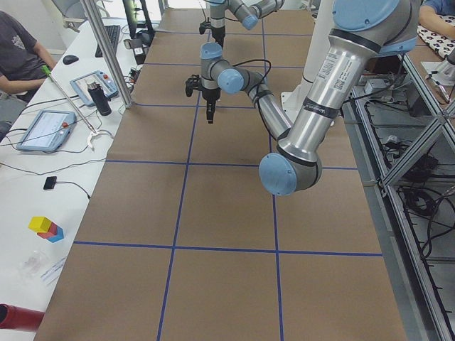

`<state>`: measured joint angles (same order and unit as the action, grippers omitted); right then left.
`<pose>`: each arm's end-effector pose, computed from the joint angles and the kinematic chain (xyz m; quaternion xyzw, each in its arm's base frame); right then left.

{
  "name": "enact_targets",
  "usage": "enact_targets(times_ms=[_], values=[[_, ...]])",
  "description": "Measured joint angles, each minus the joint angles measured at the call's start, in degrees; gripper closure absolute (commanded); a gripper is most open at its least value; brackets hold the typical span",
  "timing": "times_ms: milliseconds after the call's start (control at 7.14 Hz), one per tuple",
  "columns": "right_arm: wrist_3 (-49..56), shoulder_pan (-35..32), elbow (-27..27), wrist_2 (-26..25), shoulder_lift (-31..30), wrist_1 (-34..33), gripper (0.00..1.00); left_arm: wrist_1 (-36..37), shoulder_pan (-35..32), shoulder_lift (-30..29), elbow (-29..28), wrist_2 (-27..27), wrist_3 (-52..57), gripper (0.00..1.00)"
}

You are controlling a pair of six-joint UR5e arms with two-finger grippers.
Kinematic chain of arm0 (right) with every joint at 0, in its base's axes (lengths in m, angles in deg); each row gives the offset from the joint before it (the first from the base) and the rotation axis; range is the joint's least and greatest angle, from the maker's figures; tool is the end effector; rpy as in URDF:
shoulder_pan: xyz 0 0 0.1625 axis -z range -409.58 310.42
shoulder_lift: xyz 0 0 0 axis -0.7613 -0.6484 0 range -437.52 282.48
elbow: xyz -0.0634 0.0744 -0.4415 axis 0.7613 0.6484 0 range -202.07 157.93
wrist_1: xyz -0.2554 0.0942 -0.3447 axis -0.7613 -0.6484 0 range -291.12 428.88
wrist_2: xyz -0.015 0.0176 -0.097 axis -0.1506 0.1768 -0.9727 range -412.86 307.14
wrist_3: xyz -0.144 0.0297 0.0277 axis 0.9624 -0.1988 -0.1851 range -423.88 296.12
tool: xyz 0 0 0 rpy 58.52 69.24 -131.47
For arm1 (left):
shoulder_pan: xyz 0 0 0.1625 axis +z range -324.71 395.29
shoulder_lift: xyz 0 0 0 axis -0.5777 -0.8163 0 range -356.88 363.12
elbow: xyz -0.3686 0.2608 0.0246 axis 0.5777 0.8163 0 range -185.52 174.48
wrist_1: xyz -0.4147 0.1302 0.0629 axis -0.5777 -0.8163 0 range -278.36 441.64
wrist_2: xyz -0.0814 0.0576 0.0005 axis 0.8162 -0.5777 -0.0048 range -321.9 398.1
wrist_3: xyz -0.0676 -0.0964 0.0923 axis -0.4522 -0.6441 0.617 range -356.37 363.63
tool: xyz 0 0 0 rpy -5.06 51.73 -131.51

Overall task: Assemble PPR valve and pipe with both arms
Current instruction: 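Lower the chrome tee with the right gripper onto the valve top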

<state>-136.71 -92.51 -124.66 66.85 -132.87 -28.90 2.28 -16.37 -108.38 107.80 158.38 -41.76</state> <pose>-0.4727 -0.5207 0.2642 -0.0454 -0.4033 0.1184 0.9062 0.3377 -0.5202 0.3391 0.0446 0.3752 0.0199 0.9256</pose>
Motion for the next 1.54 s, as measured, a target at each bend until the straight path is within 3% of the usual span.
enact_targets(times_ms=[280, 560, 1541], values=[[-10.3, 3.6, 9.7, -1.0, 11.8, 1.2, 1.0, -0.2, -5.5, 5.8, 0.3, 1.5, 11.0, 0.26], [-16.8, 5.9, 15.5, -2.0, 17.5, 2.9, 1.0, -0.5, -8.4, 9.1, 0.3, 2.1, 17.5, 0.15], [-19.2, 7.2, 18.1, -6.0, 19.1, 3.0, 1.0, -0.7, -8.8, 9.9, 0.3, 2.6, 18.5, 0.13]])
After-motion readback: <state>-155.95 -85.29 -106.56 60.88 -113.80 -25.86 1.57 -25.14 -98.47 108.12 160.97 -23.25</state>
